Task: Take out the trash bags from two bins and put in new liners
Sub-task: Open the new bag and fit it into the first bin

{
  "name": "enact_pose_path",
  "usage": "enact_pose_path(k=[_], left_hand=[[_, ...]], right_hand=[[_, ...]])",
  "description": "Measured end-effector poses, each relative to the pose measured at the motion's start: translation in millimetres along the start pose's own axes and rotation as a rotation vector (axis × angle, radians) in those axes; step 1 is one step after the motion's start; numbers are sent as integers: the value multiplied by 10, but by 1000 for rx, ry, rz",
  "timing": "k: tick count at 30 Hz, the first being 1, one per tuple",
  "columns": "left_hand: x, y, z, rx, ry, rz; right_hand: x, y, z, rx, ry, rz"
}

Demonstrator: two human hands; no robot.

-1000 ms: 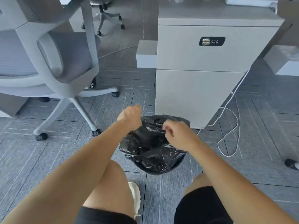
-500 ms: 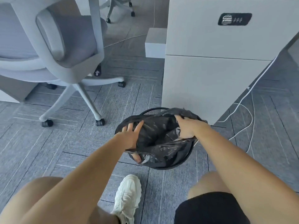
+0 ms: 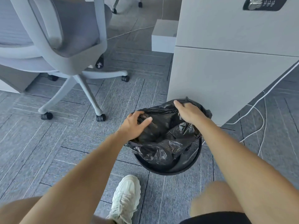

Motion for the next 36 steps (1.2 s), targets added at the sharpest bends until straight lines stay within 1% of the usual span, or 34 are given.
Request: enact_pose_path(k=[3, 7, 9, 11, 12, 14, 16, 18, 20, 22, 24, 27, 28, 29, 31, 33, 34, 36], left_hand=[[137, 32, 11, -33, -28, -24], [216, 11, 7, -53, -33, 34], [188, -27, 34, -105, -26, 85], [135, -59, 53, -94, 13, 159], [89, -79, 36, -41, 45, 204], [-15, -148, -30, 145, 116, 255], [-128, -222, -84, 306, 208, 266], [-227, -261, -73, 412, 289, 274], [-306, -272, -53, 486, 346, 234], [-365, -258, -64, 518, 398, 155], [-420, -220, -100, 618, 484, 90], [-498, -100, -184, 754, 749, -12], [-537, -66, -231, 786, 807, -11], [-576, -34, -264, 814, 820, 14], [-604, 11, -261, 852, 772, 58], [-636, 20, -278, 820, 731, 15], [-637, 3, -281, 742, 683, -3], [-602, -29, -233, 583, 473, 16]], right_hand=[[159, -9, 1, -57, 47, -39], [303, -22, -85, -43, 132, -27], [365, -4, -174, 39, 185, 8], [450, 61, -303, 193, 239, 99], [462, 87, -370, 263, 273, 149], [446, 105, -495, 402, 340, 198], [407, 85, -599, 510, 345, 202], [381, 77, -673, 633, 327, 207], [310, 57, -734, 760, 318, 192], [197, 48, -755, 871, 307, 166], [108, 61, -736, 948, 268, 115], [67, 69, -758, 928, 234, -18], [86, 77, -797, 935, 235, -27], [121, 99, -855, 921, 240, -24], [-5, 86, -828, 831, 239, -24], [-173, 24, -760, 676, 157, -66], [-267, -7, -702, 549, 81, -91], [-366, -35, -637, 201, -99, -138]])
Point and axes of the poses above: each hand's wrist, its own x-axis towards the middle knuckle, its own y-axis out of the palm, z = x × y, the point moved 4 cm from there along x, towards the middle knuckle, and after that the axes turned 7 degrees about x, right-handed, at the moved point
